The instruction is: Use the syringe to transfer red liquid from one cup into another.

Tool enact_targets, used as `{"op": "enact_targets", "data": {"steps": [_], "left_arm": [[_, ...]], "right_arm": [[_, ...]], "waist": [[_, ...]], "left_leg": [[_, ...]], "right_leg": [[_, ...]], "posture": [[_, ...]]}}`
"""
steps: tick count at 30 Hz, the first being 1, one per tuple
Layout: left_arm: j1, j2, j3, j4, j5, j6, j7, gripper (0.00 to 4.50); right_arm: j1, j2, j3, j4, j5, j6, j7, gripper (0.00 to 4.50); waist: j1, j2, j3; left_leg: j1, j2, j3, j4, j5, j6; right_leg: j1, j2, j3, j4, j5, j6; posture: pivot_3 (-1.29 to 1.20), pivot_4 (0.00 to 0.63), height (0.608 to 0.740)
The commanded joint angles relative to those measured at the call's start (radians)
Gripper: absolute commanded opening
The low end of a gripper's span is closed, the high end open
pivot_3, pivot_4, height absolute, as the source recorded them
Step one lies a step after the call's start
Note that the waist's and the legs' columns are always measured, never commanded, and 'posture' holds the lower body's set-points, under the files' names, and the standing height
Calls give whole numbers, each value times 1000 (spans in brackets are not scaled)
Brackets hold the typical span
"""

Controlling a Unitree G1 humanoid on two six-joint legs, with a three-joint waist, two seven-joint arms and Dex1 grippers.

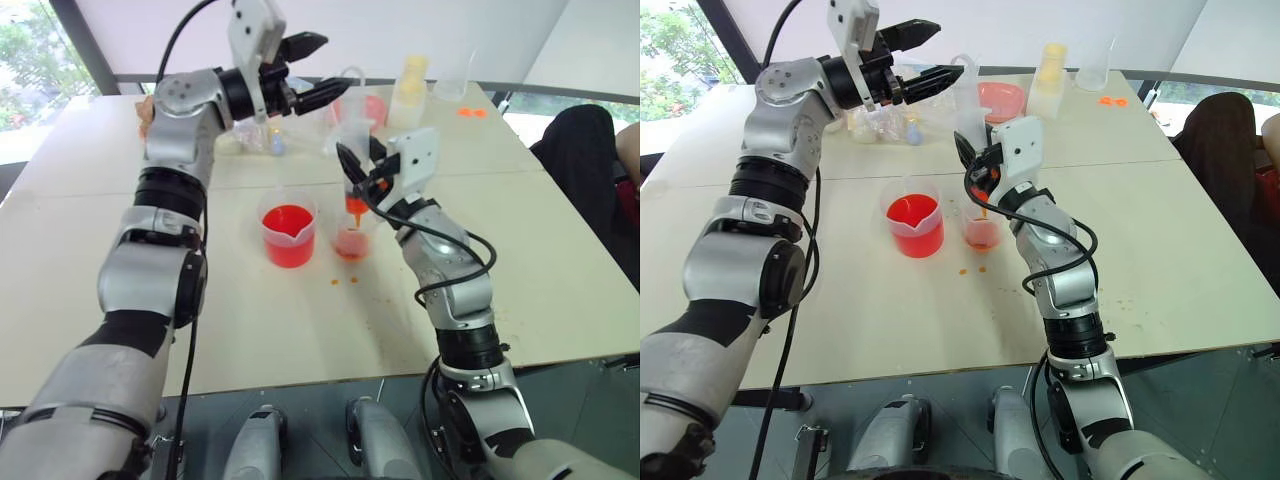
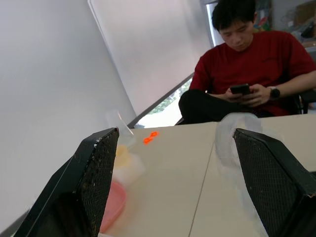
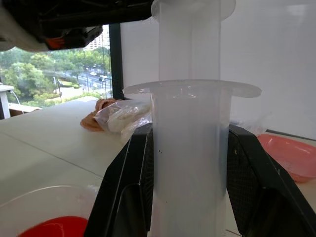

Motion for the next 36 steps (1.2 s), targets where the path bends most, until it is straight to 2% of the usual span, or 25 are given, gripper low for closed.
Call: {"op": "enact_targets", "data": {"steps": [1,7,8,19,36], "left_arm": [[-37,-20,-7,-2,23,-36,10,3069],[-46,-42,-10,19,45,-60,9,204],[-46,-44,-11,18,47,-60,2,21],[62,-80,-53,-137,15,35,-159,21],[200,-127,-73,-244,22,118,-132,21]], "right_arm": [[-9,3,9,-67,-3,-33,9,1389],[-4,9,11,-72,-7,-31,6,1389],[-4,10,11,-72,-8,-31,6,1389],[-31,26,-15,-80,6,-22,-11,1389],[-119,-6,-84,-164,49,63,-31,1389]], "waist": [[0,0,0],[-1,0,0],[-3,0,0],[-2,0,0],[-1,0,0]], "left_leg": [[0,0,0,0,0,0],[0,0,0,0,0,0],[0,0,0,0,0,0],[0,0,0,0,0,0],[0,0,0,0,0,0]], "right_leg": [[0,0,0,0,0,0],[0,0,0,0,0,0],[0,0,0,0,0,0],[0,1,0,0,0,0],[0,1,0,0,0,0]], "posture": [[0,150,740],[0,150,740],[0,150,740],[0,150,740],[0,150,740]]}}
